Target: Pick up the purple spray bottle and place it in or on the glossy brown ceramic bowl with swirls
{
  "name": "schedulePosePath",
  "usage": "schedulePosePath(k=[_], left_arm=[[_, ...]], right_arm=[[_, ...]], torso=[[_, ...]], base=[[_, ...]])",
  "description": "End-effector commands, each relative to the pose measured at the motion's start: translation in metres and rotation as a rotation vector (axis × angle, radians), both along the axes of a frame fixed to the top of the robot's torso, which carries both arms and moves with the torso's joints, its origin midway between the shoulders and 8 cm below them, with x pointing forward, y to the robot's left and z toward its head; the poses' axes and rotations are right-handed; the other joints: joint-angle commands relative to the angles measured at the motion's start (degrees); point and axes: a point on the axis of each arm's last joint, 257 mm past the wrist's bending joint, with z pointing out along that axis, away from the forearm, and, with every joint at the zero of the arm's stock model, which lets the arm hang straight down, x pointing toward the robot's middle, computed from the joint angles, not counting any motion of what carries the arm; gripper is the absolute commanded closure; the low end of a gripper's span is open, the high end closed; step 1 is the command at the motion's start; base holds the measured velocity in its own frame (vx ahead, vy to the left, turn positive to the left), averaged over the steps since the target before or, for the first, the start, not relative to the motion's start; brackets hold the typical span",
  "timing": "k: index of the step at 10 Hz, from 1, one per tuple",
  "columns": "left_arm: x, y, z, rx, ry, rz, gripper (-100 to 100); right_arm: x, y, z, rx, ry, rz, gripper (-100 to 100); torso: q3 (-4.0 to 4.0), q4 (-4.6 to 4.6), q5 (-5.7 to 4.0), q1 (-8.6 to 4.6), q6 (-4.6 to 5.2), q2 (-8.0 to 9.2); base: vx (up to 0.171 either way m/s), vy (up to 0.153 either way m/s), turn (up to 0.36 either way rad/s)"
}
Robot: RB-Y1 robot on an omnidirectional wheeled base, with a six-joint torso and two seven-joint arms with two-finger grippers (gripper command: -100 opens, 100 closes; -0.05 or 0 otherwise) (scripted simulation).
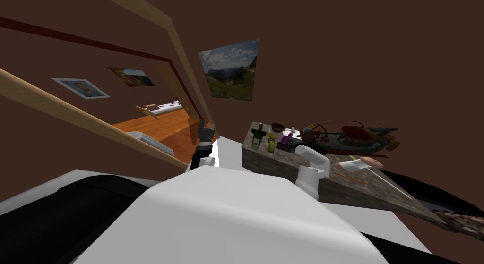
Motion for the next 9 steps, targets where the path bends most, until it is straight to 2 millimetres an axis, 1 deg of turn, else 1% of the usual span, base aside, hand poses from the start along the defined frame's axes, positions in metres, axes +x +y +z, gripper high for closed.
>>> schedulePosePath(k=[1,3,5,9], left_arm=[[0.0,0.0,0.0,0.0,0.0,0.0,0],[0.0,0.0,0.0,0.0,0.0,0.0,0],[0.0,0.0,0.0,0.0,0.0,0.0,0],[0.0,0.0,0.0,0.0,0.0,0.0,0]], right_arm=[[0.004,-0.009,0.007,-0.033,0.003,0.01,100],[0.008,-0.02,0.017,-0.07,0.006,0.018,100],[0.014,-0.034,0.029,-0.111,0.012,0.022,100],[0.024,-0.075,0.059,-0.195,0.028,0.011,100]], torso=[[0.0,0.0,0.0,0.0,0.0,0.0],[0.22,0.08,0.06,0.14,0.04,0.36],[0.23,0.1,0.11,0.11,0.03,0.36],[0.26,0.12,0.21,0.21,0.04,0.39]], base=[[-0.138,0.047,0.037],[-0.129,0.045,0.037],[-0.118,0.023,0.063],[-0.12,0.038,0.096]])
